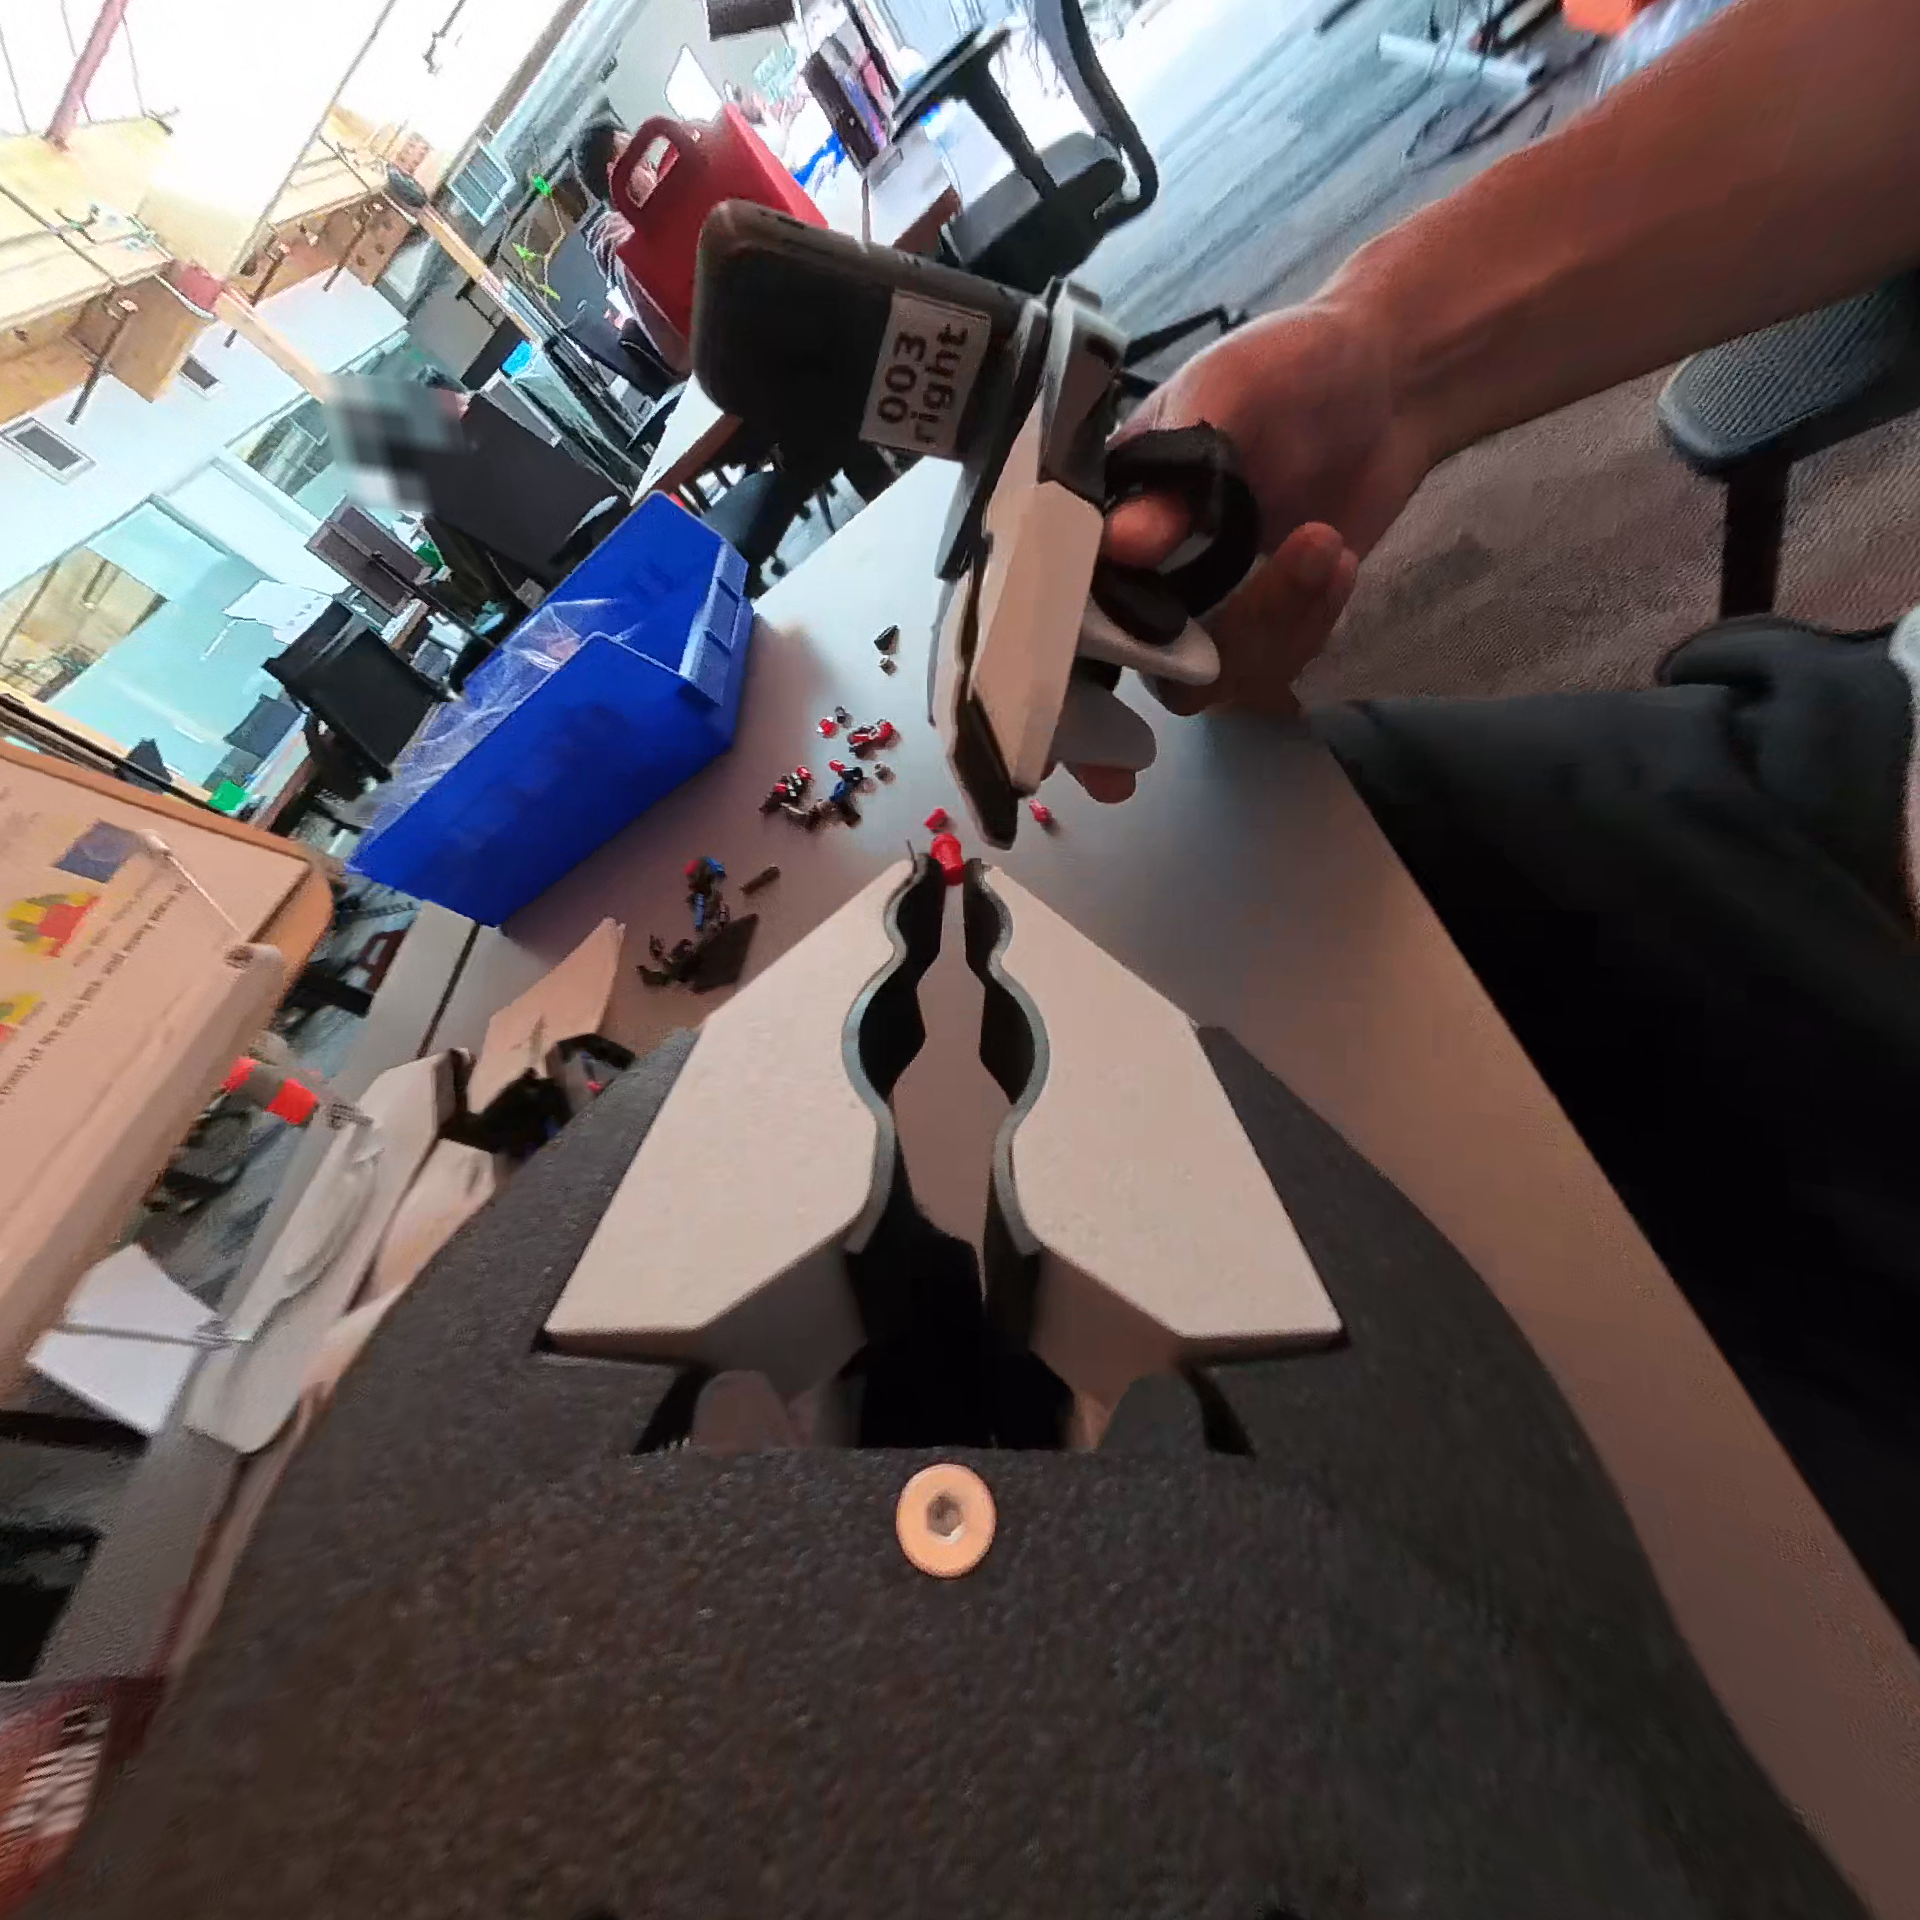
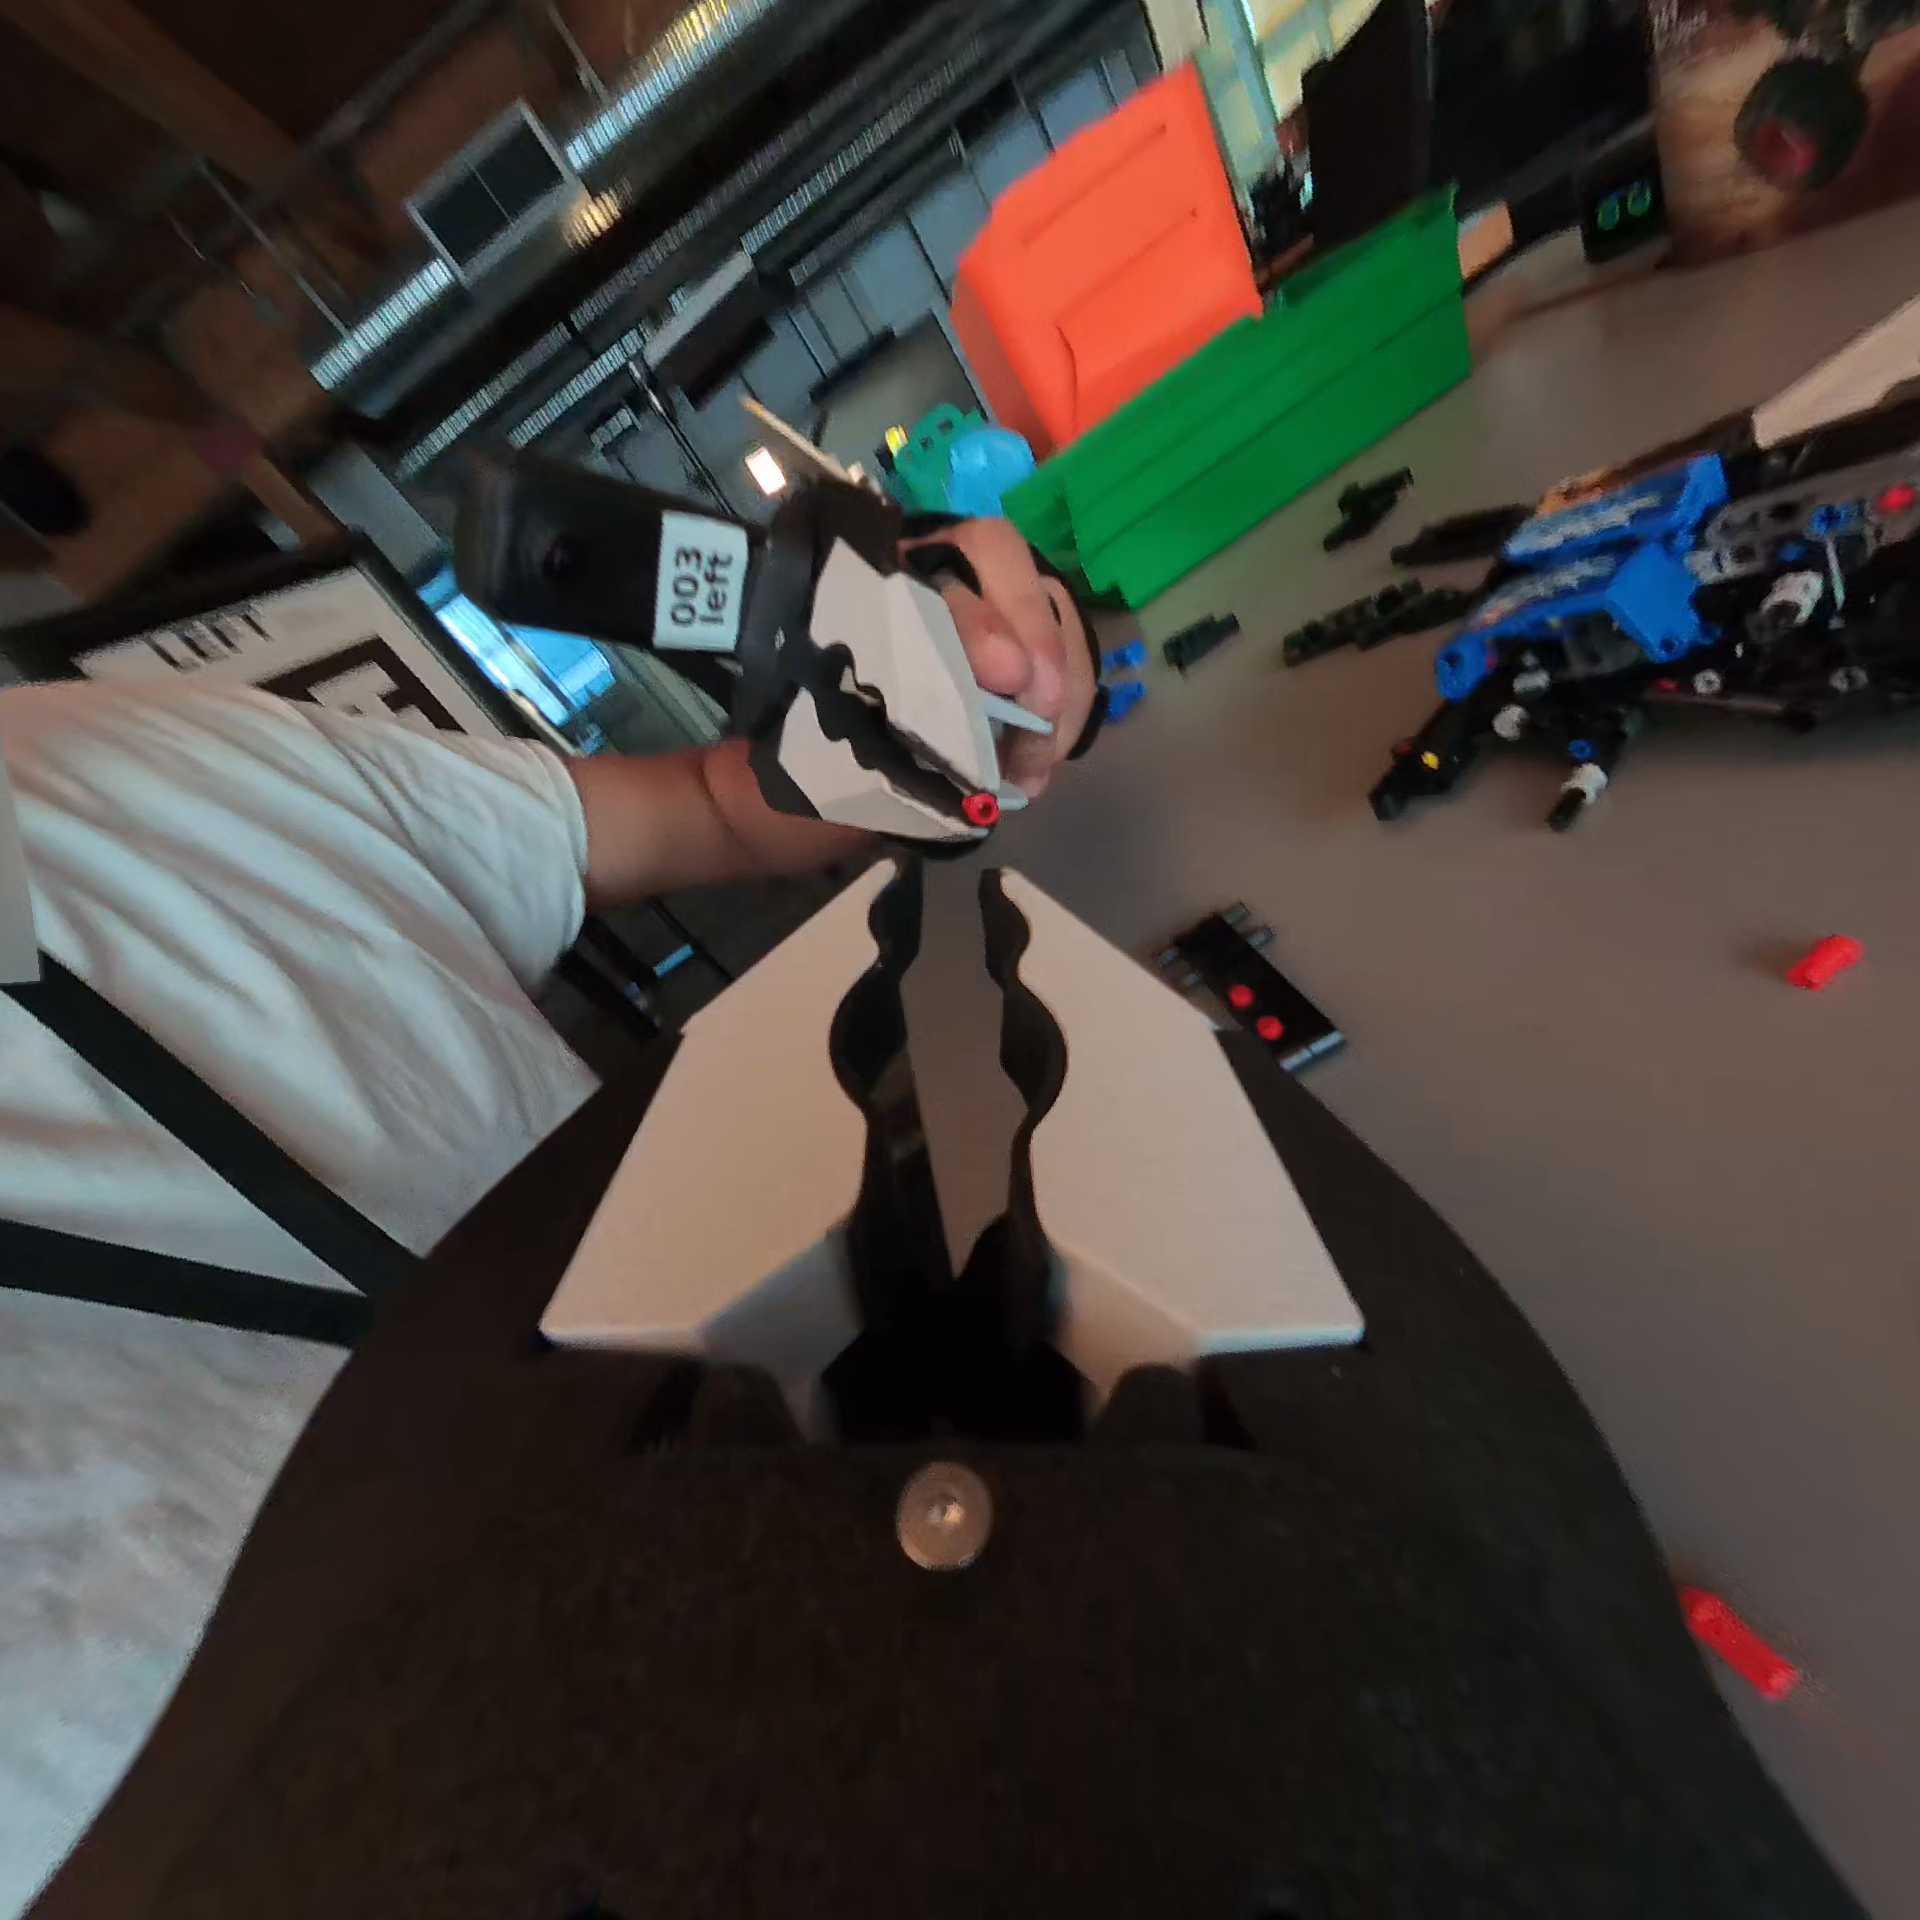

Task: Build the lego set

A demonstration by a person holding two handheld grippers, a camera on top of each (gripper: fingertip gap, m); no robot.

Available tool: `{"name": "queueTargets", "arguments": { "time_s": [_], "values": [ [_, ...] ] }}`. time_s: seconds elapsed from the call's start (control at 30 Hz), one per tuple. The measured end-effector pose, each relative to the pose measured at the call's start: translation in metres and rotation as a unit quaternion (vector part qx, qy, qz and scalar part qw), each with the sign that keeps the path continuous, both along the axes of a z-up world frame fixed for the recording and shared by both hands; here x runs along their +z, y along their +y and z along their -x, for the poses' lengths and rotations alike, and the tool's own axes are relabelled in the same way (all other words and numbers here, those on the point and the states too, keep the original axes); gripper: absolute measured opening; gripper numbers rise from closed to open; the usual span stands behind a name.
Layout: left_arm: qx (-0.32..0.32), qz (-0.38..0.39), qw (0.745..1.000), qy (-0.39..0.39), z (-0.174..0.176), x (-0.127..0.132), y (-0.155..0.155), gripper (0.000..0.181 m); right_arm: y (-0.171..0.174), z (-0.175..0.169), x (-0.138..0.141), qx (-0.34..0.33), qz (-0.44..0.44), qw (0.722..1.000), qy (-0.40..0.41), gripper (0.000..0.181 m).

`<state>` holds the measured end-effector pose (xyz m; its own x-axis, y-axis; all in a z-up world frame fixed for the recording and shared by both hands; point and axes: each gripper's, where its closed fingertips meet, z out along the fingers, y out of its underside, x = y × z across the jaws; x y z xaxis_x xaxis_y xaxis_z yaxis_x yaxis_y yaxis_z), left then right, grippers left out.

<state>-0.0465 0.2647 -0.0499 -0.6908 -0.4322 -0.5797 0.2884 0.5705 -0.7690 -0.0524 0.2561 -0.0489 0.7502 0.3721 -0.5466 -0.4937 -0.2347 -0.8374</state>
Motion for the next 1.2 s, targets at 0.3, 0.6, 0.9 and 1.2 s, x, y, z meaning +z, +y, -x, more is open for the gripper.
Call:
{"name": "queueTargets", "arguments": {
  "time_s": [0.3, 0.6, 0.9, 1.2],
  "values": [
    [-0.010, 0.004, 0.999, -0.036, 0.014, -0.026, -0.007, 0.002, 0.006, 0.003, -0.025, 0.027, 0.090, 0.995, 0.041, 0.011],
    [-0.008, -0.004, 1.000, -0.030, 0.016, -0.029, -0.008, 0.002, 0.006, 0.011, -0.027, 0.060, 0.097, 0.993, 0.040, 0.009],
    [-0.012, -0.003, 1.000, -0.021, 0.015, -0.032, -0.007, 0.002, 0.007, 0.011, -0.028, 0.060, 0.098, 0.993, 0.040, 0.008],
    [-0.008, 0.001, 1.000, -0.021, 0.013, -0.030, -0.006, 0.002, 0.008, 0.011, -0.029, 0.060, 0.103, 0.992, 0.037, 0.005]
  ]
}}
